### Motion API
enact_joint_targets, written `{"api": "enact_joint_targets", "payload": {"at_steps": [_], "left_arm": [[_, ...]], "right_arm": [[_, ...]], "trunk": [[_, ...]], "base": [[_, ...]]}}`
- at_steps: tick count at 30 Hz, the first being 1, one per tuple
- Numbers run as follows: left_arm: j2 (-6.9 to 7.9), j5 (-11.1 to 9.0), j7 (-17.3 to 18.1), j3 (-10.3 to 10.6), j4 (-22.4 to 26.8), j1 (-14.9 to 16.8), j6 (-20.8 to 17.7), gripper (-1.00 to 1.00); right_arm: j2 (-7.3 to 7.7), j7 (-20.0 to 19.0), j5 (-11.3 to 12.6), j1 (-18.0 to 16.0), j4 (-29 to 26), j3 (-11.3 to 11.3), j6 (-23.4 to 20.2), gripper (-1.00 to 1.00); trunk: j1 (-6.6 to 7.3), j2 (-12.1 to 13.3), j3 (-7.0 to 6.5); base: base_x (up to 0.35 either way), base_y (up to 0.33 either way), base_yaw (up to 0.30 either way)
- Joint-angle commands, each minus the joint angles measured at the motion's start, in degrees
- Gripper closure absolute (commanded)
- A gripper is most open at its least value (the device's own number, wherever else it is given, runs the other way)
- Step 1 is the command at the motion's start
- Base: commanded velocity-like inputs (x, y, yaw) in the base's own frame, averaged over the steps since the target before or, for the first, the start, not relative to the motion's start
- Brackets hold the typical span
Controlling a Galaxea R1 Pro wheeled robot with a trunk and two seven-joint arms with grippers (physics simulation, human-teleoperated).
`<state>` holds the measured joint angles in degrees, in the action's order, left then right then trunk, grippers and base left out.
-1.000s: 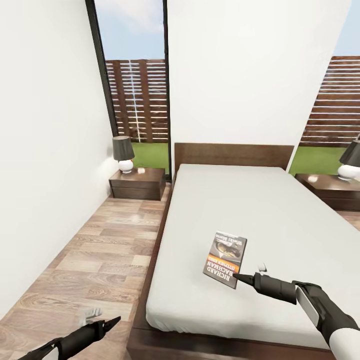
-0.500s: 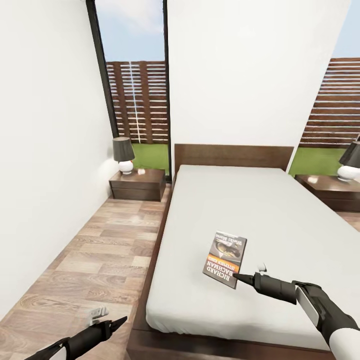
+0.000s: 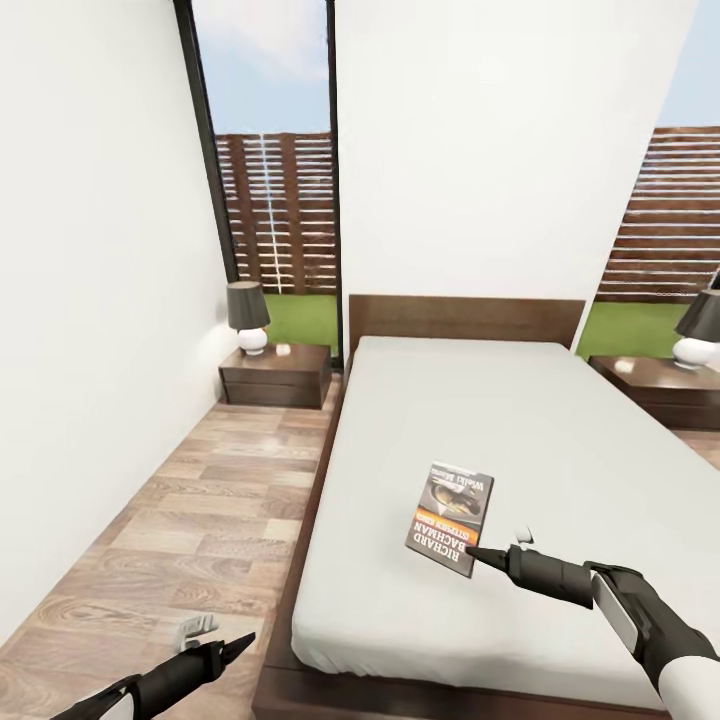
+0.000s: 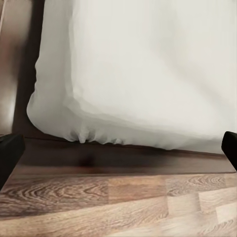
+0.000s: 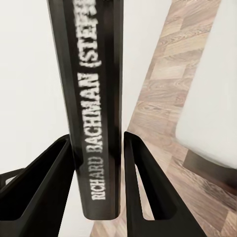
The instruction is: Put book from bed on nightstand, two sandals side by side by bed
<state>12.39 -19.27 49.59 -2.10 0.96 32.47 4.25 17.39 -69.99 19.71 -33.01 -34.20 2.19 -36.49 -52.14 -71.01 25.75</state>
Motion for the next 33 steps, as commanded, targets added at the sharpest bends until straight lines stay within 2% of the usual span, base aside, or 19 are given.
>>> {"api": "enact_joint_targets", "payload": {"at_steps": [1,26,33], "left_arm": [[0.0,0.29,0.13,-0.18,-0.08,0.05,0.46,-1.0],[-0.02,0.31,0.15,-0.18,-0.04,0.05,0.49,-1.0],[-1.48,0.47,0.35,-0.17,0.15,0.05,0.49,-1.0]], "right_arm": [[0.01,-0.06,0.24,-0.03,0.01,0.01,-0.42,1.0],[0.01,-0.06,0.18,-0.03,0.01,0.01,-0.42,1.0],[0.42,-0.37,0.24,-0.03,-0.17,0.09,-0.55,1.0]], "trunk": [[0.0,-0.04,0.03],[0.0,-0.04,-0.82],[0.0,-0.04,-0.82]], "base": [[0.0,0.0,0.0],[0.0,0.0,0.0],[0.0,0.0,0.0]]}}
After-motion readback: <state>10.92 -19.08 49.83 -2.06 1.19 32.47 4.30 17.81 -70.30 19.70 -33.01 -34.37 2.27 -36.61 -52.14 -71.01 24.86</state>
